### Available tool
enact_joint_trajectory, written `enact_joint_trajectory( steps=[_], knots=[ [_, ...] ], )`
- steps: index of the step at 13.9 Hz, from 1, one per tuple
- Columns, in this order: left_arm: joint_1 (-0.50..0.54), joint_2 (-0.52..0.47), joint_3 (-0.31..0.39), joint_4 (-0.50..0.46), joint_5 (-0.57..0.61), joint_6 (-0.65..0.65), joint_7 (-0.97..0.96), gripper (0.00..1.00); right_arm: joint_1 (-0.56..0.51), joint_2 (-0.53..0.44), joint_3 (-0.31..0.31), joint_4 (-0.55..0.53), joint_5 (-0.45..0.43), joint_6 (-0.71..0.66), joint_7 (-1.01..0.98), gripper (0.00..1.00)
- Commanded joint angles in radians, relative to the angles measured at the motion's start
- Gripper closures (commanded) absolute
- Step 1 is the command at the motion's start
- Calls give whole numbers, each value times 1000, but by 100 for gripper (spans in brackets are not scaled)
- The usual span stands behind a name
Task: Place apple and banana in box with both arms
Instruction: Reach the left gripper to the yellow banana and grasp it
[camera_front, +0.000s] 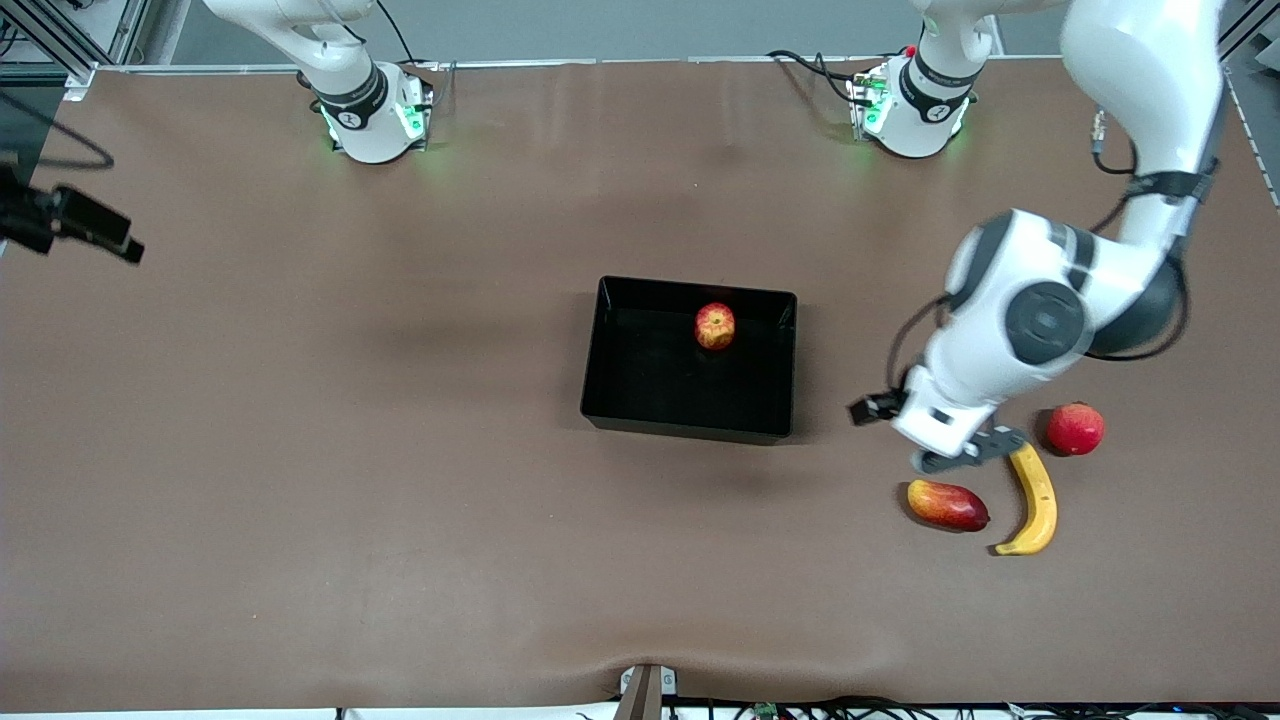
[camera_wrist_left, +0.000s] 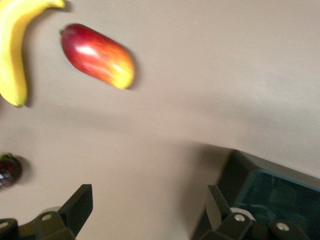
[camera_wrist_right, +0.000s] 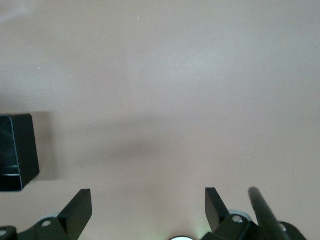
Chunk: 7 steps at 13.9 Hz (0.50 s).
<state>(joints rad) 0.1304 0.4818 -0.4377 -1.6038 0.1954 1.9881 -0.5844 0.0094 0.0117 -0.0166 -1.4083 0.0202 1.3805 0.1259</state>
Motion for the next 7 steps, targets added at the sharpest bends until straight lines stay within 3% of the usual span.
enact_joint_trajectory(
  steps=[1, 7],
  knots=[
    [86, 23, -12, -2, 64, 40, 32, 0, -26, -52, 13, -100, -19, 54, -25, 0],
    [216, 156, -10, 42, 245, 158, 285, 2, -32, -47, 14, -90, -5, 55, -140, 0]
  ],
)
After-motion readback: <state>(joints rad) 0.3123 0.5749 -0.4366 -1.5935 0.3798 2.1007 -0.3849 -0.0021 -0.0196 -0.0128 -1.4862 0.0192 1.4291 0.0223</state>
